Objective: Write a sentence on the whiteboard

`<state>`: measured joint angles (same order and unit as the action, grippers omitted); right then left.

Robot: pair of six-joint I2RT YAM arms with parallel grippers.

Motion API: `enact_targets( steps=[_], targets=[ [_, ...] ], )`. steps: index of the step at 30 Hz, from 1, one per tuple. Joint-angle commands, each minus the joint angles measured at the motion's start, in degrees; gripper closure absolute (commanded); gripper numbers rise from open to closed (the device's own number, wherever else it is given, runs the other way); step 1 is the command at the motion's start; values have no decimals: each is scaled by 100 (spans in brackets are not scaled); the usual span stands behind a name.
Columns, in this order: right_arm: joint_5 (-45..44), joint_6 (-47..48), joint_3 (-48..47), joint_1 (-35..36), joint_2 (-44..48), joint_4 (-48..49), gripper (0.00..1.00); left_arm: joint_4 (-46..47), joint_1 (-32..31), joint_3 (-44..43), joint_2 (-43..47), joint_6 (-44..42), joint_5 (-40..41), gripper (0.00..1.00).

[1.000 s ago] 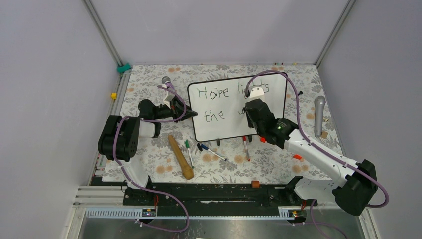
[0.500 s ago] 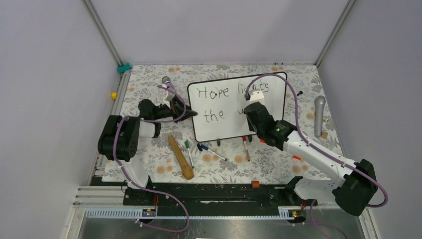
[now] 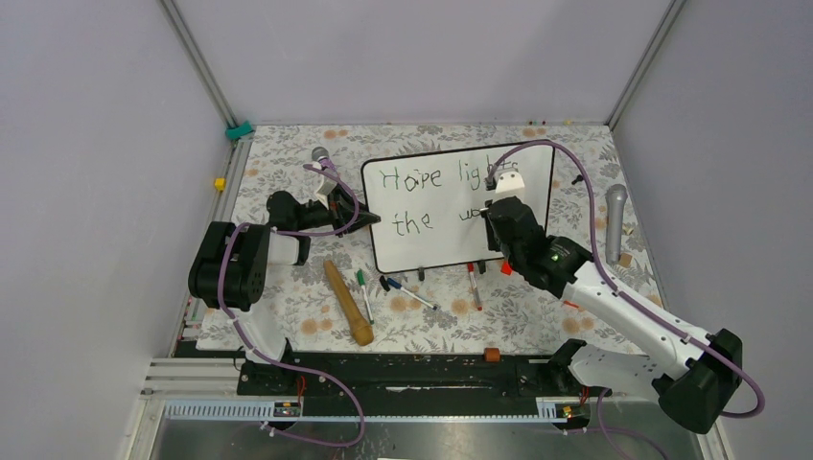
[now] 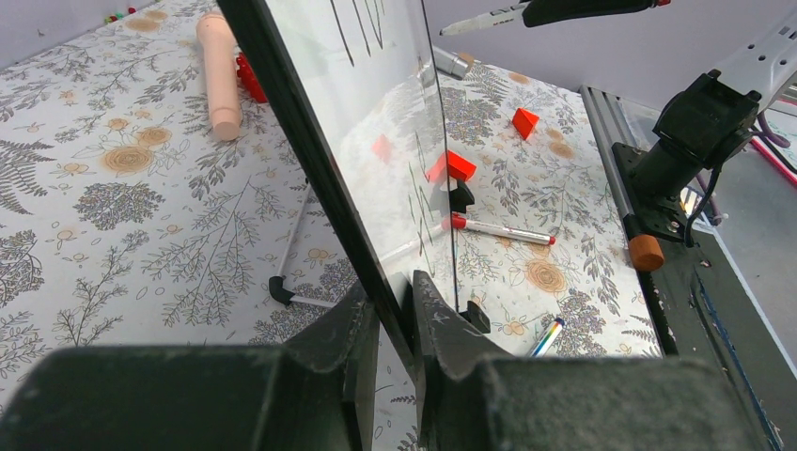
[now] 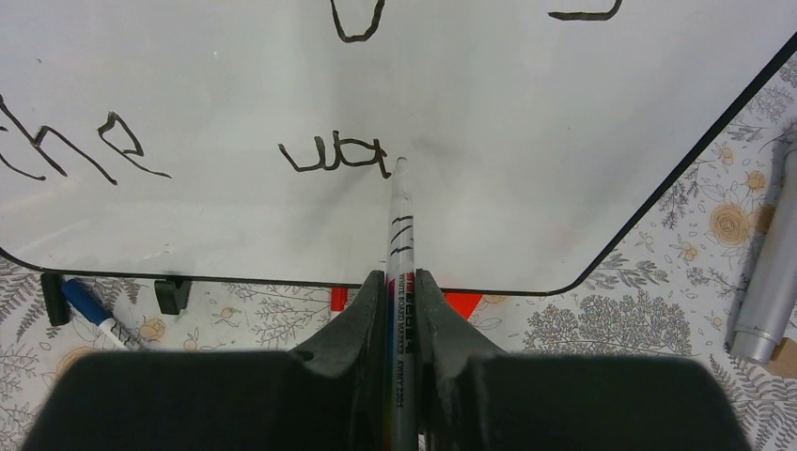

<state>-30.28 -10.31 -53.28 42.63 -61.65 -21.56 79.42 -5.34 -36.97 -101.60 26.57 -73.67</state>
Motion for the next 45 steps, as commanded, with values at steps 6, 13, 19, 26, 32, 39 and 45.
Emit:
enact_targets(
  steps=[6,13,19,26,32,39,45],
  targets=[
    [-162,104,-298,-73,-103,-32,100,496,7,18,65,-789,-103,100],
    [-201,88,-363,-156,-343,150,100,496,7,16,62,-789,-108,100],
    [-206,82,-352,-310,-458,310,100,496,11,20,63,-785,-111,100],
    [-122,20,-223,-368,-483,331,100,496,11,10,55,-776,-97,100],
    [36,-101,-16,-370,-424,283,100,502,9,10,47,-776,-98,100],
    [-54,-143,51,-365,-411,160,100,494,10,13,53,-777,-99,100],
    [-186,-126,-46,-409,-429,154,100,495,12,23,52,-784,-96,100]
  ],
)
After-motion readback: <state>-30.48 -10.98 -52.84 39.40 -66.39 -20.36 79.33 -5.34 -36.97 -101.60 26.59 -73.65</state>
